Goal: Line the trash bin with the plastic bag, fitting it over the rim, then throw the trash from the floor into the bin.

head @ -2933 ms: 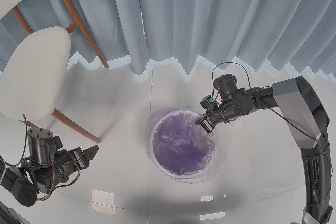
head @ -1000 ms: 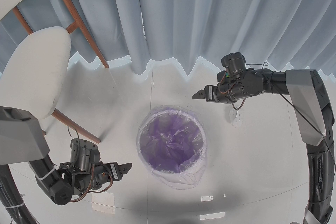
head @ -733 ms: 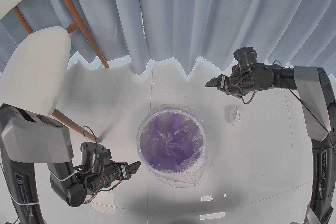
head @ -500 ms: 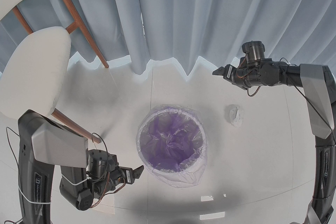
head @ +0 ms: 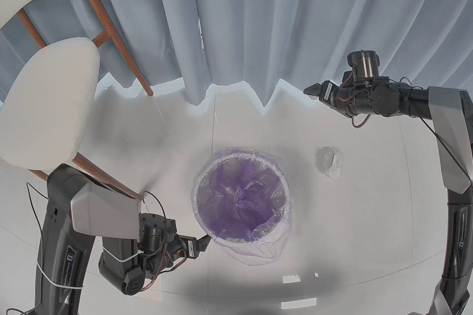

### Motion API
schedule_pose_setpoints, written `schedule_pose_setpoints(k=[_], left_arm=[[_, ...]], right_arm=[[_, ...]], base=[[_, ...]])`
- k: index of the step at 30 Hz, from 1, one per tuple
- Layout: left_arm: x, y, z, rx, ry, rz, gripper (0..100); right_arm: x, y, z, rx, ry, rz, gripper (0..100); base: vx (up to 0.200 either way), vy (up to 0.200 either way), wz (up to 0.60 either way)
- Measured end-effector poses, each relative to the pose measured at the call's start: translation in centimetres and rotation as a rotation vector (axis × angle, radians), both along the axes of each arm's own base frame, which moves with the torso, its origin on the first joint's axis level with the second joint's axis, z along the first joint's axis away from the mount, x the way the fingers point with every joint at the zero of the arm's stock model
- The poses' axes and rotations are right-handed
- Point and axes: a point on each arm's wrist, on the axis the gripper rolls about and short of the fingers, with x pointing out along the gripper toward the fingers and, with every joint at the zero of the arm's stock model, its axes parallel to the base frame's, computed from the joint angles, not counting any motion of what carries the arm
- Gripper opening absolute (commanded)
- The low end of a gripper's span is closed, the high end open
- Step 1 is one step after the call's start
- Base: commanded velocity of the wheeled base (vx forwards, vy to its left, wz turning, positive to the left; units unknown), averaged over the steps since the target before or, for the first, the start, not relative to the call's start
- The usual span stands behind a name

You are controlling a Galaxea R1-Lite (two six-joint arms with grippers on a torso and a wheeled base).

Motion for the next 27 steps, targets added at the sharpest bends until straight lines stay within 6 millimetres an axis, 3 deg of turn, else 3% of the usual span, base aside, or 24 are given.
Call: schedule_pose_setpoints(k=[11, 27], left_arm=[[-1.8, -2.2, -0.4, 0.011, 0.018, -0.089, 100], [-2.4, -3.7, -0.3, -0.009, 0.009, -0.166, 100]], right_arm=[[0.1, -0.7, 0.1, 0.002, -0.002, -0.015, 100], [0.1, -0.7, 0.2, 0.000, -0.006, -0.018, 100]], base=[[0.000, 0.000, 0.00], [0.000, 0.000, 0.00]])
